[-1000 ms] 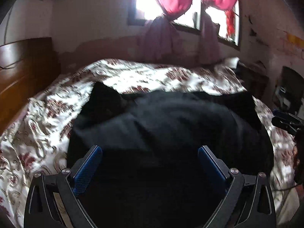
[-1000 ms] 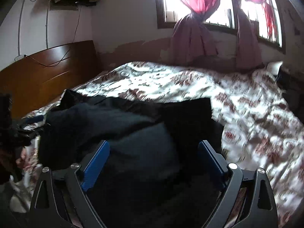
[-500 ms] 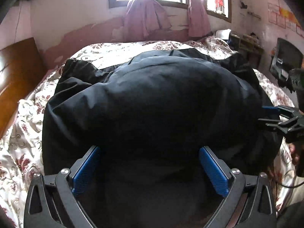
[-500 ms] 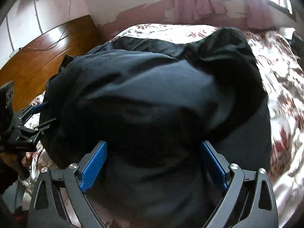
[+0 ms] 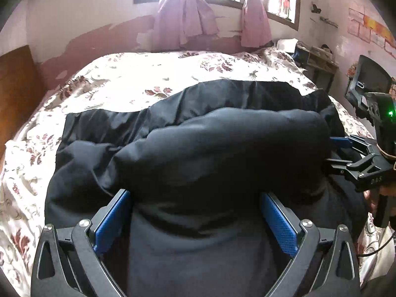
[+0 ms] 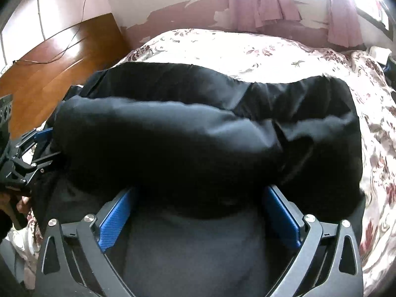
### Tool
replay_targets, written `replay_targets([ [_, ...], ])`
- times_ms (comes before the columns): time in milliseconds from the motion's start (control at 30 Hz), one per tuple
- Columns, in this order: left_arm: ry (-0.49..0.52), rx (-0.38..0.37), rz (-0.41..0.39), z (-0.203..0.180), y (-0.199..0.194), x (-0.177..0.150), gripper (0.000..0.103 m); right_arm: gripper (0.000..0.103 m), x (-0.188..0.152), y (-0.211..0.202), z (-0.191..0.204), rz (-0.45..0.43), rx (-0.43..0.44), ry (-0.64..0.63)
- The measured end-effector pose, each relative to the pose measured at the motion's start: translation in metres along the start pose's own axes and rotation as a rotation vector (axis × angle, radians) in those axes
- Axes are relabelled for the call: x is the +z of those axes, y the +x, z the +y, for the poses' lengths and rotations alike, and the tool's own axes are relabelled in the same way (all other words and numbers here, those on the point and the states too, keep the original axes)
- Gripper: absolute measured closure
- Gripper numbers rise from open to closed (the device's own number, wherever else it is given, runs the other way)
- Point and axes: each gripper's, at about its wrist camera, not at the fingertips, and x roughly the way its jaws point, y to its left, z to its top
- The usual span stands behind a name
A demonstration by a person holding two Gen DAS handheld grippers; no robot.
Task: Fold large clothes
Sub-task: 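Press the folded navy jacket flat with both open tools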
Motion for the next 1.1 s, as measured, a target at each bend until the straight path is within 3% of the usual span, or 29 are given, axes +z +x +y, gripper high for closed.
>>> replay_targets([
  [233,-0.042,-0.05,0.085,0.013,0.027,0.02,0.0,0.001,0.025,0.021,-0.007,0.105,0.031,-0.034],
  [633,-0.096,-0.092,0.164,0.029,0.065,0.032,0.0,0.001,0.052,0.059,-0.016,0.179,0.056,-0.042],
  [1100,-0.093,-0.124,0.17,0.032,0.084,0.027,0.0,0.001,0.051,0.076,-0.016,0.214,0.077,-0.058],
])
